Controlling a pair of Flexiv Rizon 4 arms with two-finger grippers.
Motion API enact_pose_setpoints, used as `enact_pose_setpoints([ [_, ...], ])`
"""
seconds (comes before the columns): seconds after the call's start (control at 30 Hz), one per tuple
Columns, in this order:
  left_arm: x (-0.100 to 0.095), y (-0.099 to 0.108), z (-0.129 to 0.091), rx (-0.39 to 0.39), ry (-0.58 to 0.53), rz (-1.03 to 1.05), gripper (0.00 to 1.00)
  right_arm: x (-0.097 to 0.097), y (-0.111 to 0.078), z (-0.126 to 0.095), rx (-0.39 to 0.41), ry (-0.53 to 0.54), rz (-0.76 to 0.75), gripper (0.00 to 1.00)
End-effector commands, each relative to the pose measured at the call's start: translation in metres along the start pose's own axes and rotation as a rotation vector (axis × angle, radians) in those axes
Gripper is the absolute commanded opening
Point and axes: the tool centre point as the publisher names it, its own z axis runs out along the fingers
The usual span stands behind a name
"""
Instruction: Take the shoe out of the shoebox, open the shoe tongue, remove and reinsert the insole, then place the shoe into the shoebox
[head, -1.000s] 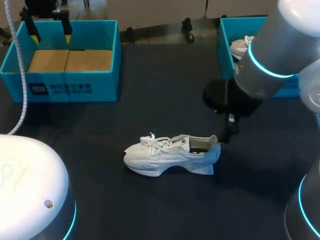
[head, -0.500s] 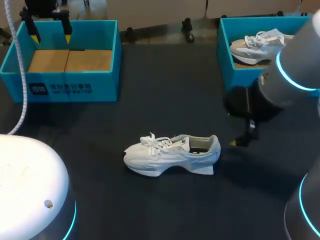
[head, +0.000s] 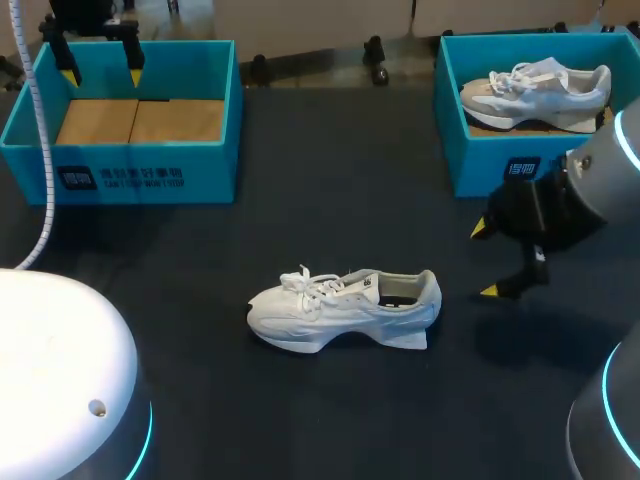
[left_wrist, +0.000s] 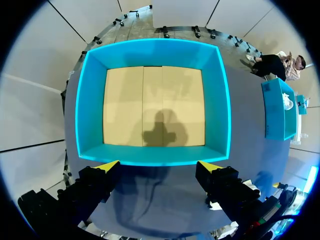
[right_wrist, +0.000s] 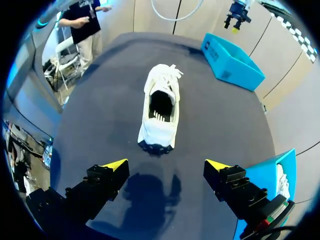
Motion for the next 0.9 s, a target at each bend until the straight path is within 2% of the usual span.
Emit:
enact_pose_setpoints([
  [0.03,0.0000,0.0000,0.0000,0.000,0.000,0.000,1.00,0.0000,-0.0070,0.0111,-0.210,0.006,0.005,1.00],
  [0.9,0.0000,0.0000,0.0000,0.000,0.000,0.000,1.00,0.0000,-0.0070,0.0111,-0.210,0.006,0.005,1.00],
])
